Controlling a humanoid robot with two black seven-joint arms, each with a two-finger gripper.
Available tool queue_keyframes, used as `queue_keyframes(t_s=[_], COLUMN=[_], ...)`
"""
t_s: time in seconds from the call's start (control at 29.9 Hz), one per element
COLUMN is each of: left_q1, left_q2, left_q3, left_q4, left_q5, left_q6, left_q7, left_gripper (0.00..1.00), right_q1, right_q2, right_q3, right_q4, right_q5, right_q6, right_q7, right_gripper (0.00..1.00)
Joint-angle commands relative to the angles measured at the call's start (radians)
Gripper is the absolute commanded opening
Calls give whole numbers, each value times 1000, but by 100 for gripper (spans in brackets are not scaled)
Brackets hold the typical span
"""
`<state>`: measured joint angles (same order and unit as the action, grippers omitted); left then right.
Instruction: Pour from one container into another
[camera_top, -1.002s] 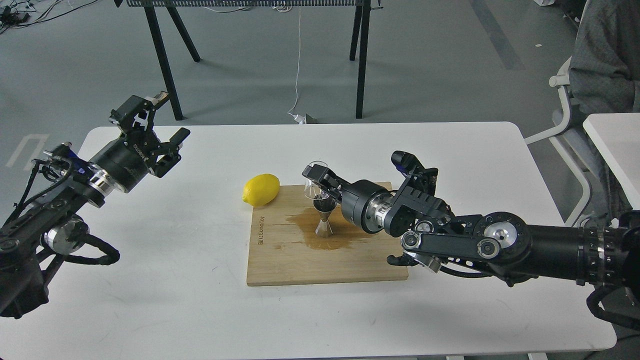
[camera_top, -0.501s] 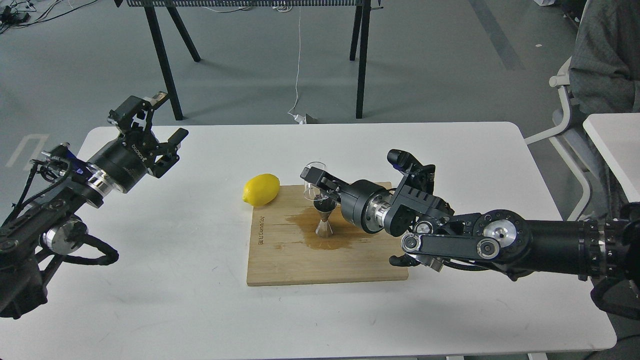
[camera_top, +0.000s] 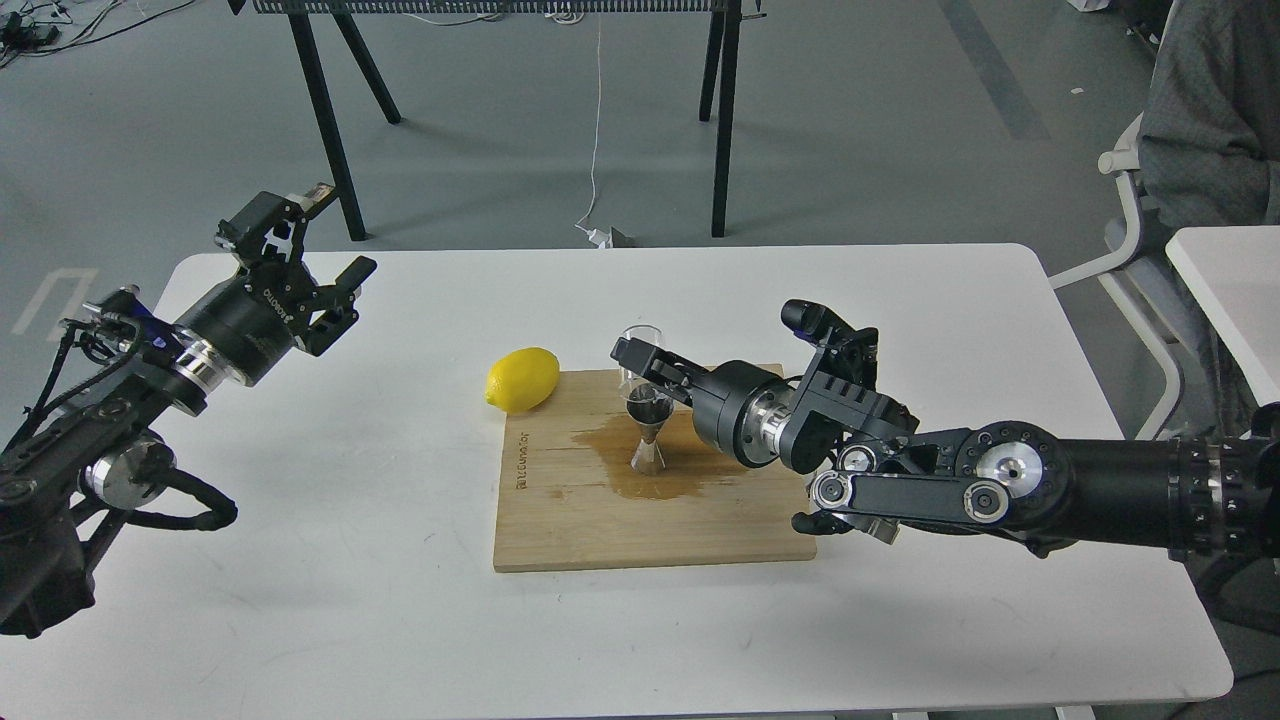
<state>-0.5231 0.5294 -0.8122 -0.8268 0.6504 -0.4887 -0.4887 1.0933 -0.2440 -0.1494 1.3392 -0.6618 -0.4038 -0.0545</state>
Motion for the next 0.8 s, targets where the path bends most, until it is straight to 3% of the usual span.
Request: queue_keyframes(t_s=[0.0,0.37,0.77], left_q1=[0,-2,0], left_q2=[0,1,3], left_q3=[-1,-2,-22], left_q4=[0,0,0], left_q5=[0,0,-61], left_q6=[0,0,0], left_q7=[0,0,0], left_gripper=[93,93,93], right_q1=[-3,-73,-521], right_q2=[-14,-83,-54], right_q3=[34,324,1124], right_q4=[-3,17,12], right_q5=[24,326,537], right_q6=[0,3,43], right_q7=[-7,-8,1], right_gripper=[47,47,48])
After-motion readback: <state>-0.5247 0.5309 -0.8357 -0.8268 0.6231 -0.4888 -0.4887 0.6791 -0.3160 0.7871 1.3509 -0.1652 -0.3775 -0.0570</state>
